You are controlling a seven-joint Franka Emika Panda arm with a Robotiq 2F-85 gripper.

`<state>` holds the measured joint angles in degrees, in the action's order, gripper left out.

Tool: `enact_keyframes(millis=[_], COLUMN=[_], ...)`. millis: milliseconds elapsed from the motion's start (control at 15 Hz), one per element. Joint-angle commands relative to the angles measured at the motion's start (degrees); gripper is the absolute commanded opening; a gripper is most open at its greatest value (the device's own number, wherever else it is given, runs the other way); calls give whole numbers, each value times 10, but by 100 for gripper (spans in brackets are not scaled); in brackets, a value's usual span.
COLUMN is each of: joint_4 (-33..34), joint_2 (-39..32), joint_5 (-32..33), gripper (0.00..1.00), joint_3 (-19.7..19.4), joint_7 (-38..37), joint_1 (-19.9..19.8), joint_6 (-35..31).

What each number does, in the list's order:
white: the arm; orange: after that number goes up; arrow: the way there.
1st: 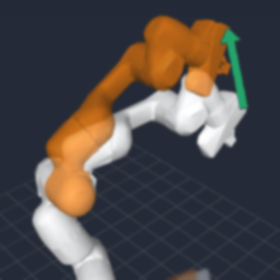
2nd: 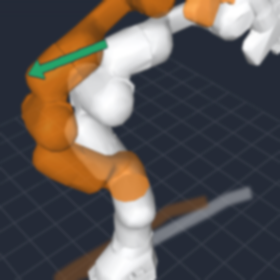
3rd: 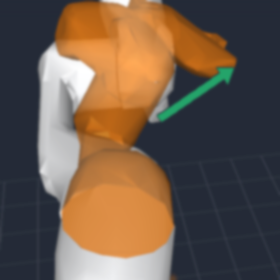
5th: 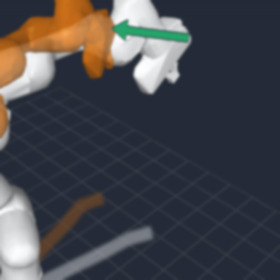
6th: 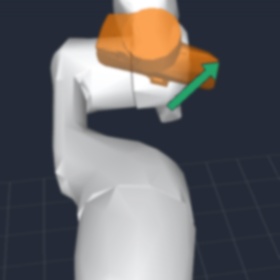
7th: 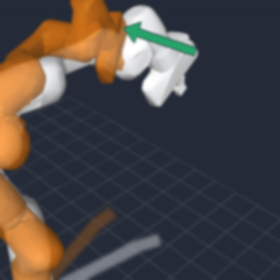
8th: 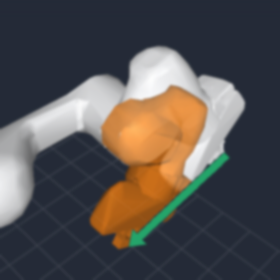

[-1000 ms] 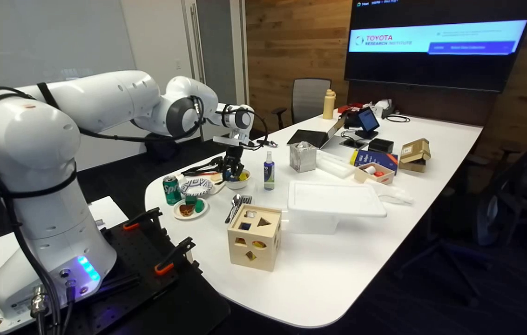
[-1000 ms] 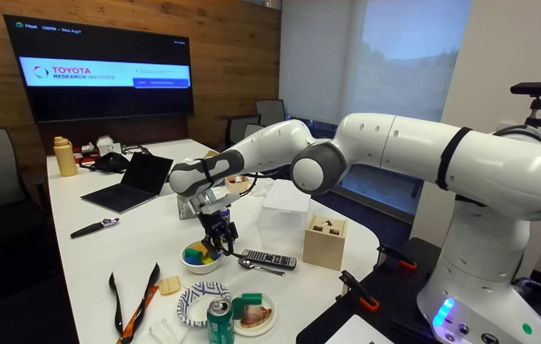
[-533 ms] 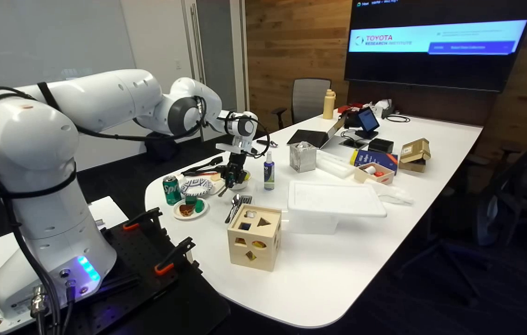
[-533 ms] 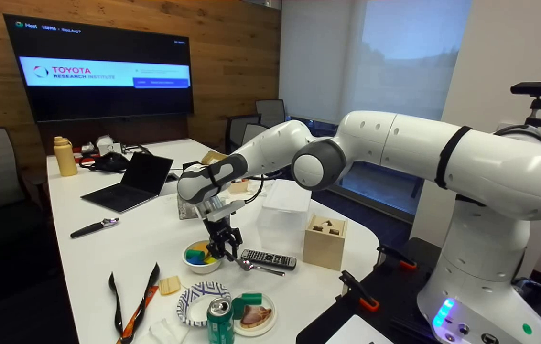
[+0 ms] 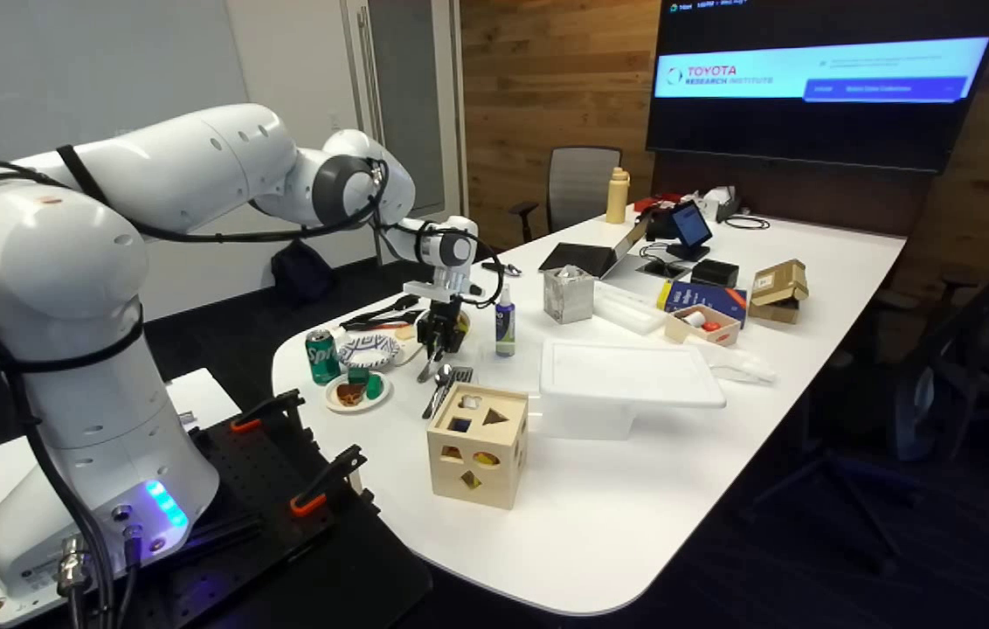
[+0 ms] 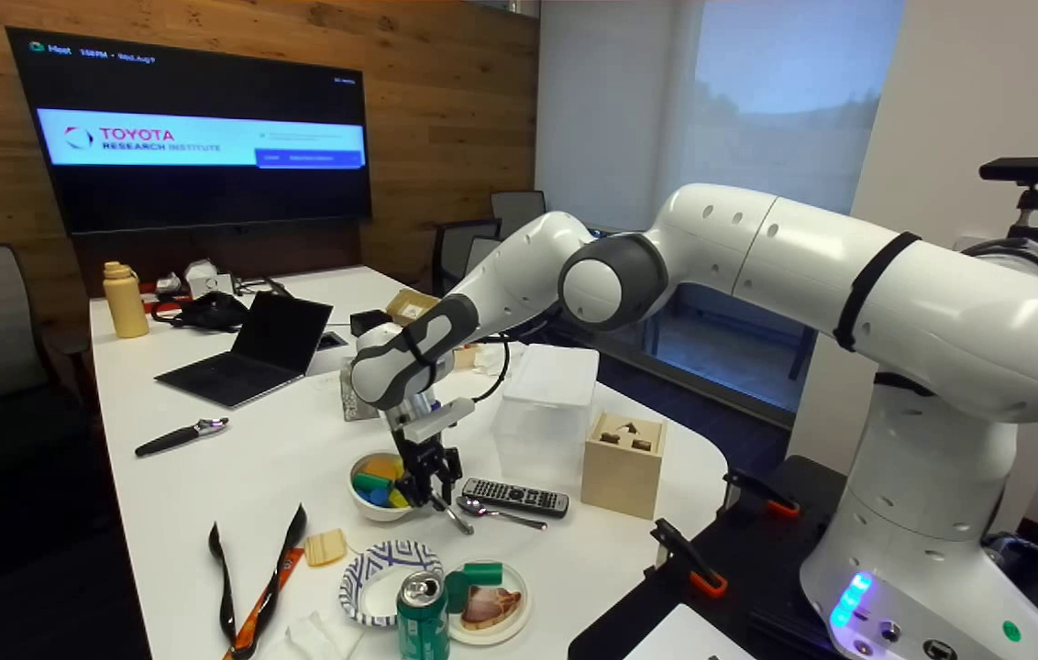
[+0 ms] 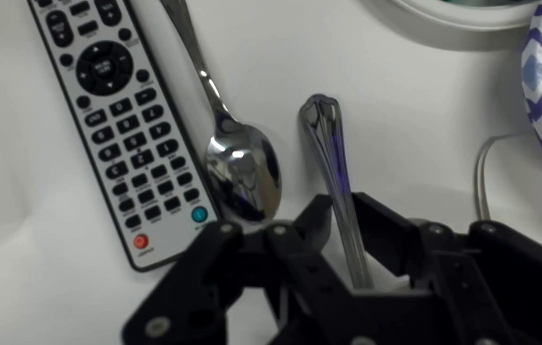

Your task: Use the fork to stir the blocks in the white bowl.

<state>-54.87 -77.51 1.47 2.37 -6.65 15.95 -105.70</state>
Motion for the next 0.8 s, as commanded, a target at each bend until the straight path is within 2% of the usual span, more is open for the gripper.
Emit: enact_keyframes(millis=[0,200,733], joint_4=[-138,-214,-410], joint_2=[69,97,198], joint_5=[13,20,37], gripper=[5,5,5], joint_3=[-4,-4,0], joint_7=[6,1,0], joint_1=[3,7,1], joint_6=[-98,-180,-326])
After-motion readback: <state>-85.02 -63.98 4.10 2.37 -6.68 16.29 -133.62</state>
